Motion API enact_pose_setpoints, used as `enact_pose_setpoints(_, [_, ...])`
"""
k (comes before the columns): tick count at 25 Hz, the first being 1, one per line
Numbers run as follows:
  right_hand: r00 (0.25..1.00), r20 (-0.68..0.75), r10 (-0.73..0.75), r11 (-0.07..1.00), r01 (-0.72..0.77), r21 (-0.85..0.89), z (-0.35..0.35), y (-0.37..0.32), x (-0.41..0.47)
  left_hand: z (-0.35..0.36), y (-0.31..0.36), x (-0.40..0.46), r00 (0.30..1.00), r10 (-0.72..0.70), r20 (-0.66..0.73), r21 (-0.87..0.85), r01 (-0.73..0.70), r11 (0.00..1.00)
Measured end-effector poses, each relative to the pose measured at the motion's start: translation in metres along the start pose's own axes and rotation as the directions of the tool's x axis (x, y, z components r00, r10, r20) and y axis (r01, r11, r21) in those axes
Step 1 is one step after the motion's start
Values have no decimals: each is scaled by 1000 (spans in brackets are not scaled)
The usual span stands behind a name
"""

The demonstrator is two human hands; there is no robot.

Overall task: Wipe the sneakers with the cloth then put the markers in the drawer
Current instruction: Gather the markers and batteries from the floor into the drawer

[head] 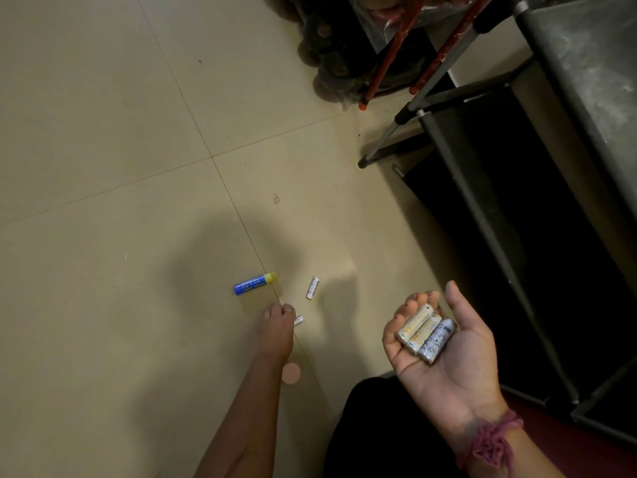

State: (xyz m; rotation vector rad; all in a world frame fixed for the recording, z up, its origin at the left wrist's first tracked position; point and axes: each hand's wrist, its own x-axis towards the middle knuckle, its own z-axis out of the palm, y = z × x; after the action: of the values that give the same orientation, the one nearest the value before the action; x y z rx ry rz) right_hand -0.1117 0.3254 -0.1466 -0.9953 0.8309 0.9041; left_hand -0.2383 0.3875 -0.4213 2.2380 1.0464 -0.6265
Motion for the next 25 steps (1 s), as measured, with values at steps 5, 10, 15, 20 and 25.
enact_pose_setpoints(5, [999, -46, -24, 999, 25, 22, 2, 3, 2, -15, 15, 9, 985, -162, 61, -583, 167, 795])
enact_pose_setpoints(10, [998, -67, -22, 999, 24, 28, 3, 8, 4, -21, 38, 37, 956, -291, 20, -675, 228, 702])
enact_pose_setpoints(15, [998, -56, -8, 999, 11, 44, 4, 6, 7, -20, 54, 61, 960, -275, -49, -457, 223, 861])
enact_pose_setpoints(20, [999, -49, -17, 999, 19, 42, -1, 2, 11, -10, 53, 72, 979, -202, -41, -235, 187, 954])
enact_pose_setpoints(25, [1000, 18, 7, 998, -8, 63, -6, -1, 15, -15, 54, 49, 987, -157, -40, -441, 123, 889])
